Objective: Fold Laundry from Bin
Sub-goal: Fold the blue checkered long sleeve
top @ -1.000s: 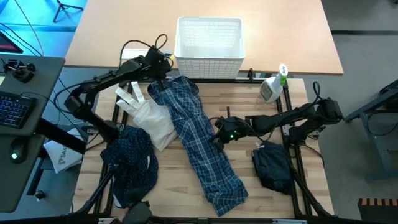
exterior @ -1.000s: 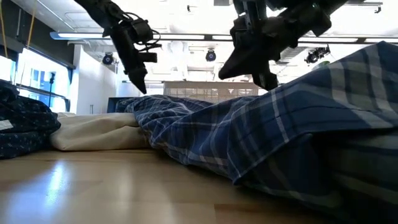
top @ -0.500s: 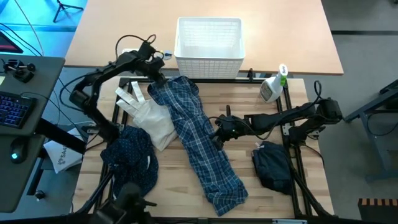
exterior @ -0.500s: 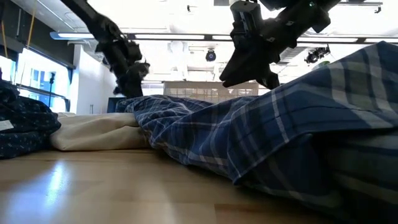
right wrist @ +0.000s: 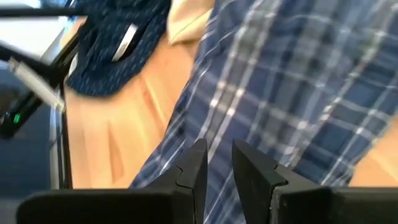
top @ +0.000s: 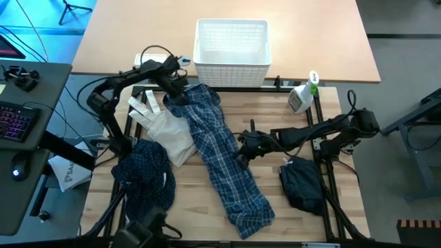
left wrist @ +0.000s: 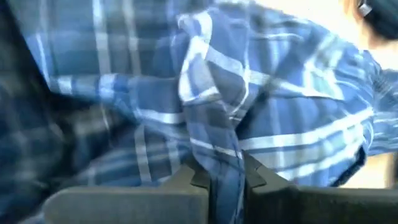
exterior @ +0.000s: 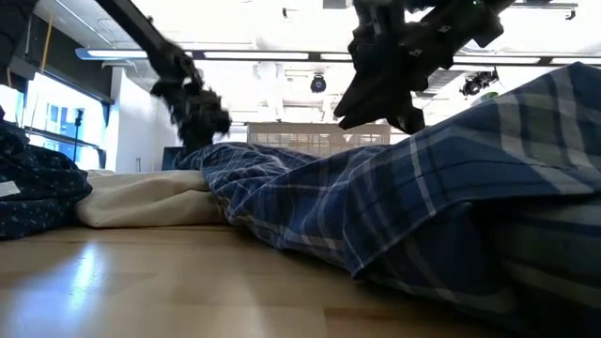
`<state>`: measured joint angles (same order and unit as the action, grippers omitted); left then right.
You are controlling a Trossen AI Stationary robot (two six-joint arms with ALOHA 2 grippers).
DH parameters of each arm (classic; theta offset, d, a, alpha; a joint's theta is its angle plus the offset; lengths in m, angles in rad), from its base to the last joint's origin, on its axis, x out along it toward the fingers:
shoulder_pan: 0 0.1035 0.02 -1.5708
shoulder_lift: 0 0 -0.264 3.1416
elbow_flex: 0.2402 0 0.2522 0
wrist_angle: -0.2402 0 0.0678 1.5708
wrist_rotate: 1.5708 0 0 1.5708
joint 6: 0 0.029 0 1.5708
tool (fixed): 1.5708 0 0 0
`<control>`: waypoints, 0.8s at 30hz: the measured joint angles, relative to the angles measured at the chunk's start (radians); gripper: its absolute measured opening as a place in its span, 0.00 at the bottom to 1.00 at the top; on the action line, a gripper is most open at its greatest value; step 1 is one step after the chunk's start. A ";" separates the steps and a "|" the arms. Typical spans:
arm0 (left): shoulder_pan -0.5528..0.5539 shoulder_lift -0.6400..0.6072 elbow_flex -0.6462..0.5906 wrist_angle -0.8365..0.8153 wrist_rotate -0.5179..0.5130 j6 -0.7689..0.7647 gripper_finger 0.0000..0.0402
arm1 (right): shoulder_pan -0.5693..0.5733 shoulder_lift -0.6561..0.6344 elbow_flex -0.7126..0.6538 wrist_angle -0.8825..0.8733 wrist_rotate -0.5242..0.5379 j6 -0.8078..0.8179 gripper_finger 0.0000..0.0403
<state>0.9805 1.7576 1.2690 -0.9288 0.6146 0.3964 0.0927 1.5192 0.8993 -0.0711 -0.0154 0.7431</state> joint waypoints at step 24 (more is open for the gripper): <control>-0.015 -0.117 0.078 0.112 -0.492 0.307 0.16 | 0.002 0.185 0.147 -0.028 -0.029 -0.194 0.30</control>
<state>0.9658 1.6405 1.3471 -0.8165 0.1223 0.7034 0.0948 1.7046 1.0462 -0.0996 -0.0443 0.5491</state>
